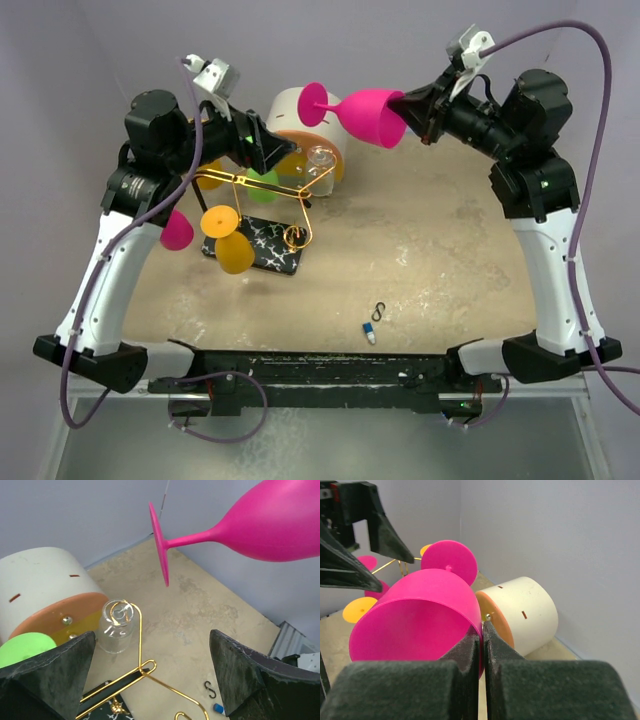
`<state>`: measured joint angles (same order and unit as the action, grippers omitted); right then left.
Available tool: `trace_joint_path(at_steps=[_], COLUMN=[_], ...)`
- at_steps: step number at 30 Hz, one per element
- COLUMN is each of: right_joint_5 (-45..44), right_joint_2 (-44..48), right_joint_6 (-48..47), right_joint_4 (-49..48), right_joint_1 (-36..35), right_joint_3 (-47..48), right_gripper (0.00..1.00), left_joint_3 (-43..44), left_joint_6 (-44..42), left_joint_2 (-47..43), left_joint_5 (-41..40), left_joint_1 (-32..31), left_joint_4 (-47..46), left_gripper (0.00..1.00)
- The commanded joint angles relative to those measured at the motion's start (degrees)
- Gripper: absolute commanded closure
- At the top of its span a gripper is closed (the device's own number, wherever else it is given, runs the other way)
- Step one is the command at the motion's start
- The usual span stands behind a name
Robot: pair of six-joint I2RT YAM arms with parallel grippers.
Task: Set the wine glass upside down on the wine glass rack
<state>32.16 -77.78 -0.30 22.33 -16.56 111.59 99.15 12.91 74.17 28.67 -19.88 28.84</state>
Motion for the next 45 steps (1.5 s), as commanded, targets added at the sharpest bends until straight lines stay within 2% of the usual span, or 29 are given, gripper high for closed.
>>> trace_joint_path(at_steps=[1, 3, 7, 10, 19, 27, 33, 42, 45], right_joint_5=[-1.15, -1.22, -1.93, -2.65, -3.5, -3.0, -2.47, 0.32, 1.66], right_joint_2=[0.35, 0.34, 0.72, 0.95, 0.96, 0.79, 0.45, 0.38, 1.05], right_joint_6=[1.2, 0.97, 0.33, -0.38, -1.26, -1.14, -1.02, -1.09, -1.52], right_joint_4=[-3.28, -3.32, -3.34, -3.27, -2.73, -2.94, -2.82, -2.16, -2.27], right_joint_1=[-1.71, -2.33, -2.85, -3.08, -3.87, -4.36, -4.48, -4.54, -4.54], right_joint_3=[2.18, 1.83, 1.03, 0.45, -1.12, -1.41, -1.51, -2.4, -3.48], right_gripper=[1.0, 1.0, 1.0, 1.0, 1.0, 1.0, 1.0, 1.0, 0.92], left_joint_3=[2.33, 3.13, 4.66, 4.69, 5.06, 6.32, 7.03, 6.56, 6.34], left_joint_6=[7.88, 9.04, 9.93, 10.61, 11.2, 10.66, 9.86, 6.62, 3.65], left_joint_2=[2.57, 3.85, 5.76, 6.41, 7.57, 8.85, 9.27, 8.27, 7.31], left_joint_5=[5.78, 6.32, 7.05, 7.61, 7.86, 6.71, 5.74, 2.46, -0.08], left_joint_1=[0.34, 0.36, 0.21, 0.27, 0.08, -0.62, -0.88, -1.02, -1.03], left_joint_4=[-6.68, -7.87, -8.39, -9.0, -10.99, -10.41, -9.73, -8.75, -7.74], left_gripper=[0.05, 0.11, 0.33, 0.42, 0.45, 0.6, 0.68, 1.0, 1.0])
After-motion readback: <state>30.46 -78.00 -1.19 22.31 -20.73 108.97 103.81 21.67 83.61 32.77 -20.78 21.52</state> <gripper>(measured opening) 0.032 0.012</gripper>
